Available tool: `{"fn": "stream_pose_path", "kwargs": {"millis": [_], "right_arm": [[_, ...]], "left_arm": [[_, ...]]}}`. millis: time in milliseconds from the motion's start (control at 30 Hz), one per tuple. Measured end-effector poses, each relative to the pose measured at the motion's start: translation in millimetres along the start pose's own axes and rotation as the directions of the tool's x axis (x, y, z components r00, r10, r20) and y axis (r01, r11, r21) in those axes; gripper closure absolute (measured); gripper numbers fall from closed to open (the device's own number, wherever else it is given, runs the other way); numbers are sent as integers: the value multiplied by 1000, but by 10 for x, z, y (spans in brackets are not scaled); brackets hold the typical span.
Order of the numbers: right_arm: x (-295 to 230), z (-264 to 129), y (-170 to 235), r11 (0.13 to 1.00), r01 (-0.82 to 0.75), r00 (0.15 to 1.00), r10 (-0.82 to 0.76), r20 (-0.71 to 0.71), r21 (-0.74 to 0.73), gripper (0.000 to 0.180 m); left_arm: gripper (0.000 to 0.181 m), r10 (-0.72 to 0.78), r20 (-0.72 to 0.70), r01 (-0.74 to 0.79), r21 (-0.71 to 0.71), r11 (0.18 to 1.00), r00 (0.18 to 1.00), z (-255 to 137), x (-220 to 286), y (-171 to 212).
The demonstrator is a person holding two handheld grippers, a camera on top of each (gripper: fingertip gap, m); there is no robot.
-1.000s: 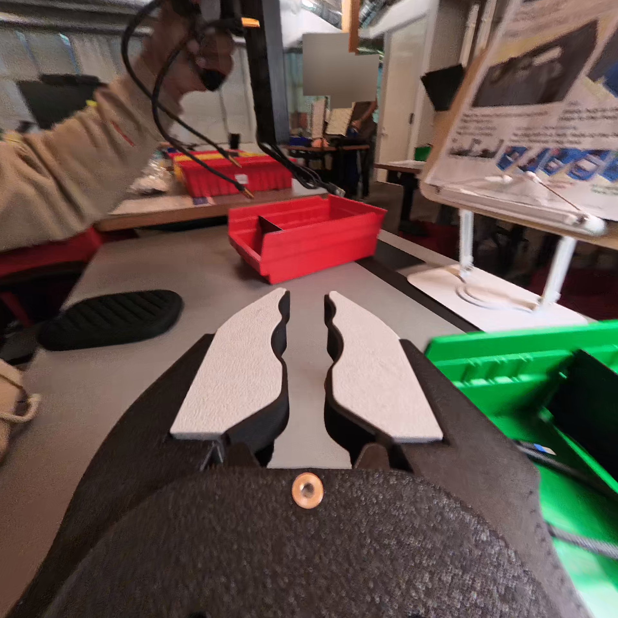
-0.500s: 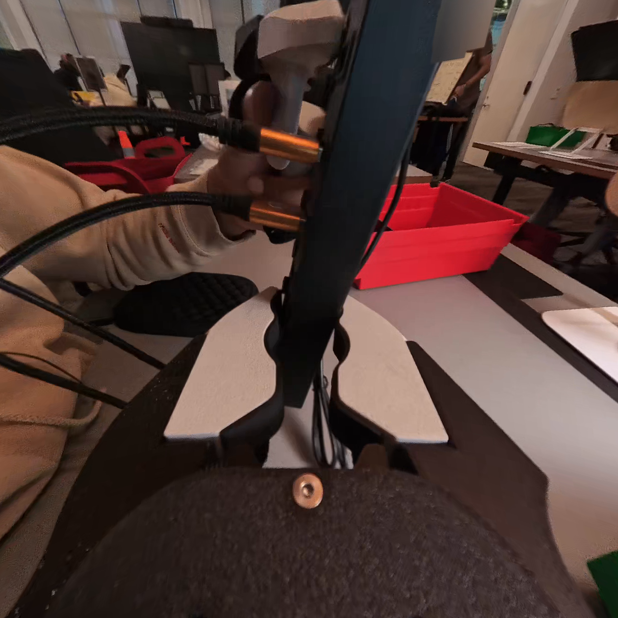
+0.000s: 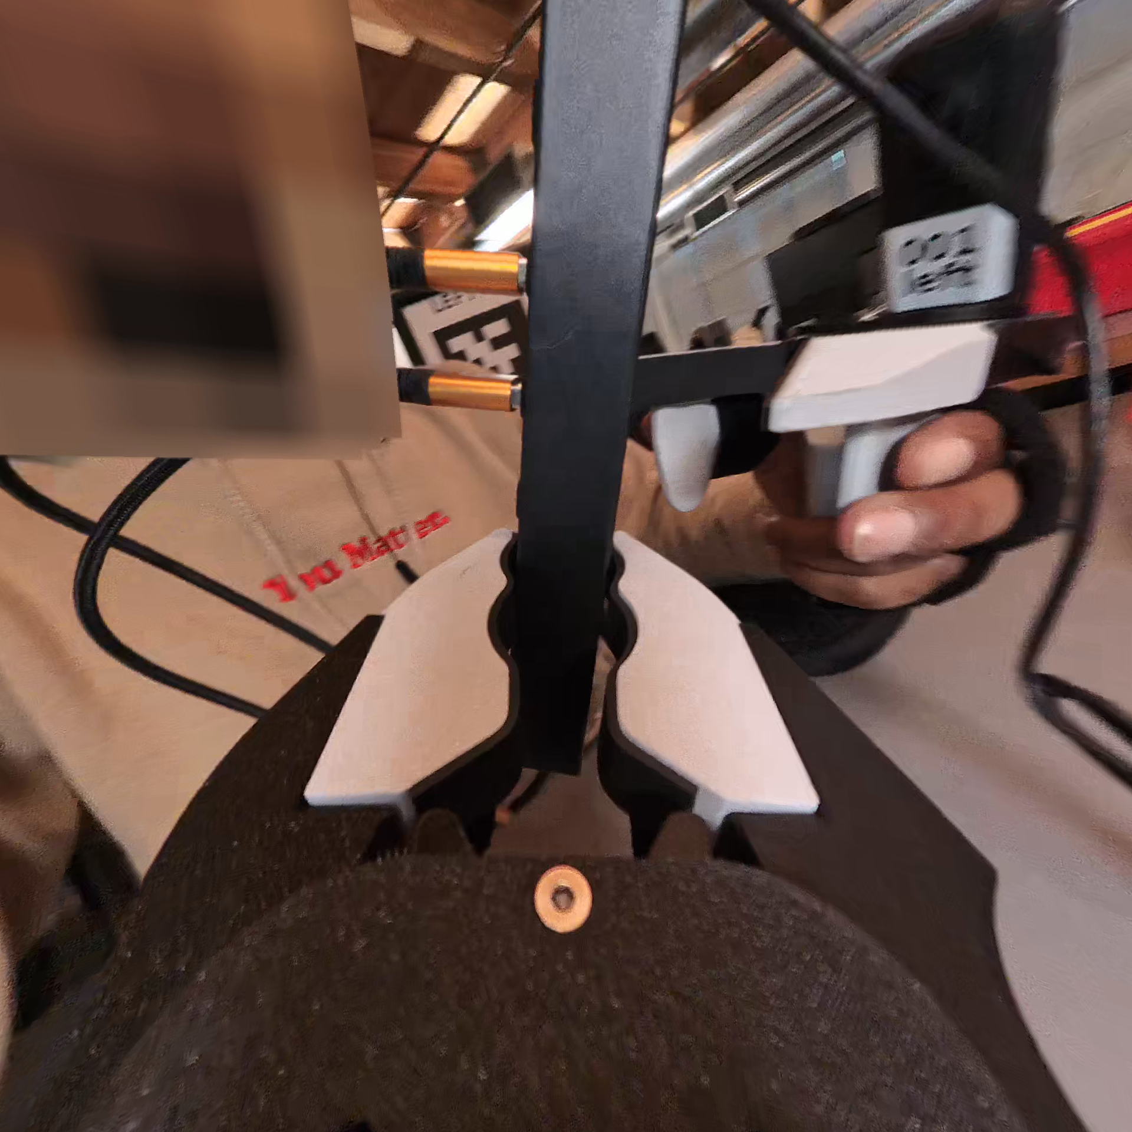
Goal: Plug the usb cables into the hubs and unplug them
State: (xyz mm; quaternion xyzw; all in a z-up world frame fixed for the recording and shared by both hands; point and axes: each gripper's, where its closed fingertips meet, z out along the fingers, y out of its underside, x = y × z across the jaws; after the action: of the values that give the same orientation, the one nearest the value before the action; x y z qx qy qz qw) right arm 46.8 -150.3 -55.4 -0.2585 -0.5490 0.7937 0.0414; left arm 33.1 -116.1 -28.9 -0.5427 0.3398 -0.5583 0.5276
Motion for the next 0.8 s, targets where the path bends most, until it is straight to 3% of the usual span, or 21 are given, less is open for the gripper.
{"fn": "stream_pose_path", "kwargs": {"millis": [233, 300, 367, 467, 567, 633, 733, 800], "right_arm": [[-170, 253, 306, 985, -138, 965, 157, 211, -102, 155], [-176, 271, 351, 979, -170, 953, 192, 235, -109, 156], [-183, 302, 406, 976, -172, 952, 199, 231, -133, 156], [-162, 292, 361, 977, -182, 956, 203, 214, -113, 155], [3, 210, 241, 987, -151, 984, 156, 87, -62, 149], [210, 64, 115, 996, -90, 991, 88, -97, -21, 137], [521, -289, -115, 998, 63, 915, -46, -400, 30, 142], [621, -502, -269, 986, 144, 850, -81, -521, 81, 146]], "left_arm": [[110, -28, -243, 12, -68, 998, 970, 181, 435, 214], [109, -25, -237, -3, -114, 993, 971, 228, 449, 313], [120, -28, -232, -4, -134, 991, 972, 235, 434, 373], [121, -54, -228, 31, -102, 994, 972, 221, 415, 337], [122, -48, -147, 43, -38, 998, 988, 164, 285, 214], [121, -28, -26, 28, -6, 1000, 999, 73, 100, 128], [121, 23, 198, -30, 32, 999, 980, -134, -218, 25], [121, 75, 339, -77, -6, 997, 938, -250, -400, 47]]}}
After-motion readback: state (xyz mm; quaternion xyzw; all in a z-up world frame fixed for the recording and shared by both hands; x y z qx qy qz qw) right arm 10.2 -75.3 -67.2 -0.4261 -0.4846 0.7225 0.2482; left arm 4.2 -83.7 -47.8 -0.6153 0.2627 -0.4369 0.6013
